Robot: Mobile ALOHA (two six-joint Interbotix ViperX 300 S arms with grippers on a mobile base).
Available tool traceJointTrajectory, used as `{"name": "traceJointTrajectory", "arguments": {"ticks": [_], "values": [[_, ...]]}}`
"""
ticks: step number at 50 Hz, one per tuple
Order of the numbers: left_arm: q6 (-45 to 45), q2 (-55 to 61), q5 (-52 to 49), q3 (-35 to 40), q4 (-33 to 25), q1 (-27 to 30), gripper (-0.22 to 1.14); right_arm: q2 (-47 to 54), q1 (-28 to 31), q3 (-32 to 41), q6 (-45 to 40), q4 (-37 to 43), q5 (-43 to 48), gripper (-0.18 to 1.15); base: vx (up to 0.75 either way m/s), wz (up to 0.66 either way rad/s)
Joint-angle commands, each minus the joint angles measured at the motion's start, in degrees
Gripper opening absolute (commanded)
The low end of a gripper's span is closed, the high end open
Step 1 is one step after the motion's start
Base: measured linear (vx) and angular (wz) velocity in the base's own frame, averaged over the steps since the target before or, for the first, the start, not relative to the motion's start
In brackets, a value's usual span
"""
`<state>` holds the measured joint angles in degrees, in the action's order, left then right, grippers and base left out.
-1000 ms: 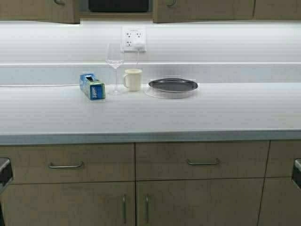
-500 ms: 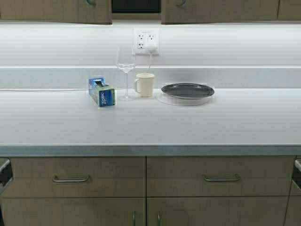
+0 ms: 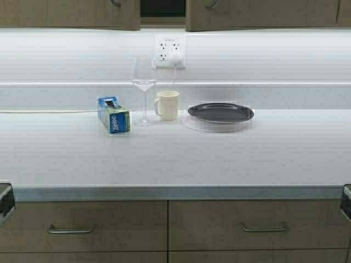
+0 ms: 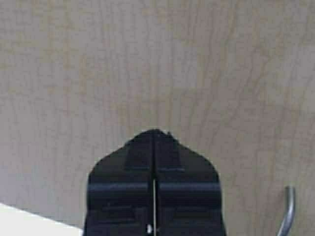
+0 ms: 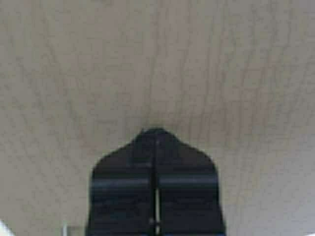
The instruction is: Open the cabinet, put the pot inside, then close it
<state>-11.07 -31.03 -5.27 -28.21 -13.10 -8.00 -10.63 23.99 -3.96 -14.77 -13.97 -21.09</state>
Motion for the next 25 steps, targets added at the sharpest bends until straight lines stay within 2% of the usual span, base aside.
{"name": "traceJointTrajectory", "arguments": {"ticks": [1, 12, 19, 25], "values": [[-0.1, -1.2, 0.2, 0.4, 0.1, -0.4, 0.04, 0.1, 0.3, 2.4, -0.5, 0.2, -0.7, 0.07, 0.15, -0.14], [-0.3, 1.4, 1.0, 2.5, 0.1, -0.4, 0.04, -6.5, 1.1, -7.0, -0.6, 0.2, 1.8, 0.07, 0.12, -0.08], [0.2, 6.3, 1.1, 6.8, 0.1, -0.8, 0.04, -10.6, 1.1, -13.0, -0.7, 0.3, 4.7, 0.07, 0.12, -0.03], [-0.3, 12.0, 1.3, 12.0, 0.2, -1.2, 0.04, -12.2, 1.1, -15.4, -1.1, 0.4, 5.7, 0.07, 0.12, -0.01]]}}
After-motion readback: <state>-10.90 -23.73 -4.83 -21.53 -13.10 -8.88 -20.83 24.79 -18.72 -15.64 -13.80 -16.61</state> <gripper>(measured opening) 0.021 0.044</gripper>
